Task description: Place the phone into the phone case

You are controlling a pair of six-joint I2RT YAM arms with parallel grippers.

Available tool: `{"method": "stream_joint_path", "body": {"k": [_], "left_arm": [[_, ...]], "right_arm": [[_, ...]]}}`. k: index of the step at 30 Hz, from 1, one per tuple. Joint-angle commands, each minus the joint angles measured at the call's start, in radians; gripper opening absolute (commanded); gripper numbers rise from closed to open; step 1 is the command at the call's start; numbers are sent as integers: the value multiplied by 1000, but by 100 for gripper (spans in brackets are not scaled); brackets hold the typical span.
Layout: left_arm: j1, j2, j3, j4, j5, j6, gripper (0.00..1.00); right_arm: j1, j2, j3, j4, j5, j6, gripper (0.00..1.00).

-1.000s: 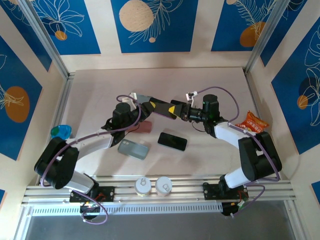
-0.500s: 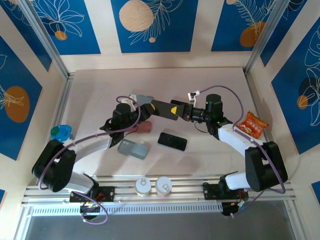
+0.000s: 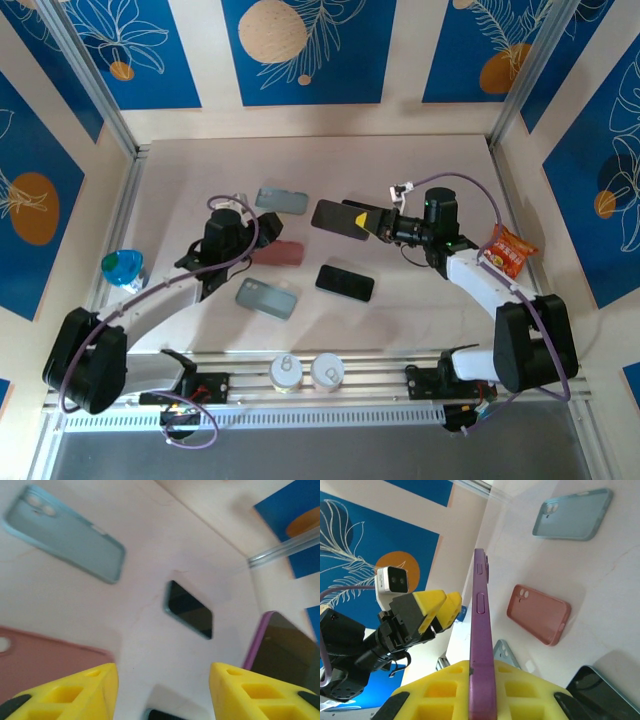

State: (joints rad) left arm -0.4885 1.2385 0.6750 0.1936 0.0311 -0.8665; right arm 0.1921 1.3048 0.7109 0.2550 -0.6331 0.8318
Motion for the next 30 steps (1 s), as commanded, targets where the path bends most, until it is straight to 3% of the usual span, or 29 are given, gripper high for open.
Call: {"method": "stream_joint_path", "body": {"k": [1, 5, 10, 23, 30], "left_arm": [[10, -3, 27, -217, -54, 151, 49], [8, 81, 61, -269, -13, 201, 41], [-3, 228, 140, -314, 45, 222, 23], [-78, 491, 294, -290, 62, 215, 18], [-92, 558, 332, -270, 64, 191, 18]], "right_arm": [[-24, -39, 33, -56, -43, -50, 0], [-66, -63, 21, -85, -57, -58, 0], [-119, -97, 4, -139, -66, -77, 0], [-193, -121, -12, -181, -114, -111, 0], [-207, -124, -24, -176, -131, -114, 0]]}}
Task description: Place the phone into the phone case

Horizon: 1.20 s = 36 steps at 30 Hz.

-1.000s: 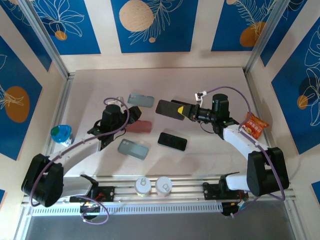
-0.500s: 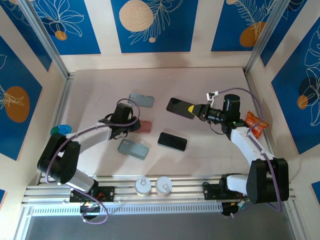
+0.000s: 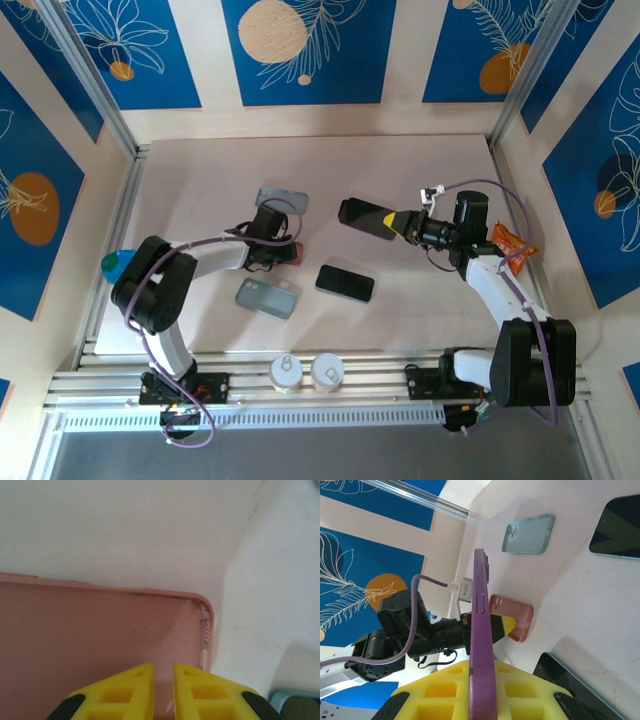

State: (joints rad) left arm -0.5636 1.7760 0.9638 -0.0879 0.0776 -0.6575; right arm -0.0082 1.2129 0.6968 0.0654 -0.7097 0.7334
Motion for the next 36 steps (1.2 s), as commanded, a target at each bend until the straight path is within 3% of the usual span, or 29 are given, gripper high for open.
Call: {"method": "stream_joint_path", "body": {"k": [1, 12, 19, 23, 31, 36], "left_arm": [[-23, 31, 55, 8, 19, -16, 18], [-60, 158, 154, 55, 40, -60, 18], [-65, 203, 233, 87, 39, -65, 17], [-61, 103, 199, 67, -4, -39, 18], [22, -191, -44, -38, -78, -67, 20], [78, -366, -200, -46, -106, -114, 36]], "right_arm": [[-9, -30, -11, 12, -56, -18, 0], [-42, -22, -15, 6, -100, -28, 0], [-3, -16, -26, -13, -81, -44, 0], [74, -11, 8, -117, -15, -126, 0], [139, 55, 75, -128, 20, -139, 0], [229, 210, 243, -214, 30, -195, 0]]}}
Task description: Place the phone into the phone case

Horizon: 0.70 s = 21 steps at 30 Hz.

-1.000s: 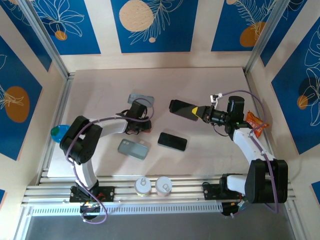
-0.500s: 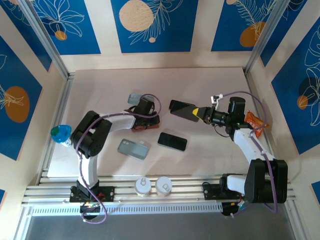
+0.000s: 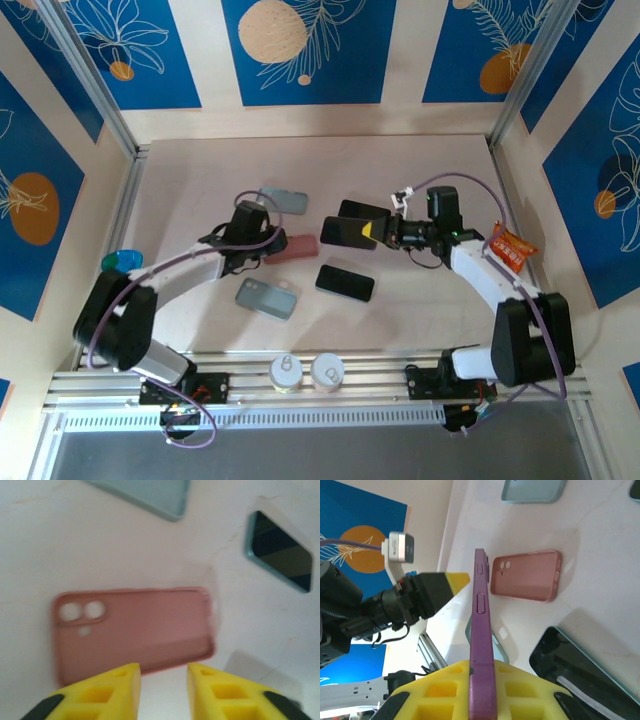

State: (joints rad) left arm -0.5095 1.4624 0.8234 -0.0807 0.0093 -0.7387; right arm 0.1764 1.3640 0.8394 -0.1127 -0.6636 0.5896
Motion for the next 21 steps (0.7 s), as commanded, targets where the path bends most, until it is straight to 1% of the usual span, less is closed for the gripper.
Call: {"method": "stream_joint_path", "body": {"k": [1, 5, 9, 12, 15, 21], "left_arm": [[36, -69, -79, -51, -31, -38, 36], [91, -98, -148, -20, 23, -51, 37], [153, -103, -235, 96, 95, -79, 37], [184, -95, -257, 148, 141, -80, 37], [209, -85, -257, 177, 164, -81, 37], [240, -56, -259, 272, 197, -106, 37]], "right_arm": [[58, 92, 132, -45, -20, -54, 0], [123, 258, 290, -85, -47, -72, 0], [185, 423, 443, -138, -47, -94, 0], [213, 516, 521, -153, -57, -91, 0], [234, 589, 584, -184, -71, -100, 0], [262, 684, 651, -241, -91, -127, 0]]}}
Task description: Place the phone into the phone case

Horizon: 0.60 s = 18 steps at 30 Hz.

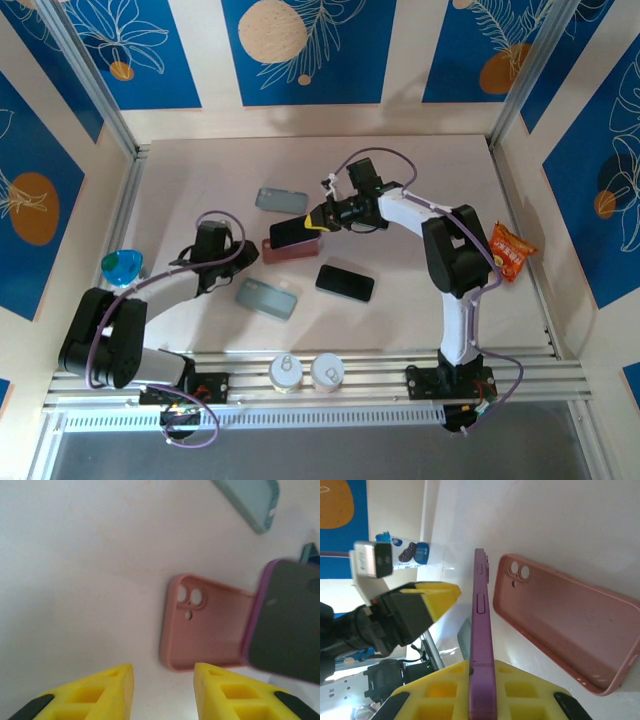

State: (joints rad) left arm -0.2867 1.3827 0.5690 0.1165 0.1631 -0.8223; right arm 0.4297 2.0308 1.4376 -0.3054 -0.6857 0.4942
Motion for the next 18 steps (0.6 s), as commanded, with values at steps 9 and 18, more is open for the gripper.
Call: {"method": "stream_joint_path", "body": {"k": [9, 18], "left_arm": [[20, 143, 30, 178, 115, -39, 40], [19, 152, 16, 212, 100, -31, 46]], "right_arm": [[15, 86, 92, -78, -85, -30, 0], [23, 130, 129, -91, -106, -18, 0]]}}
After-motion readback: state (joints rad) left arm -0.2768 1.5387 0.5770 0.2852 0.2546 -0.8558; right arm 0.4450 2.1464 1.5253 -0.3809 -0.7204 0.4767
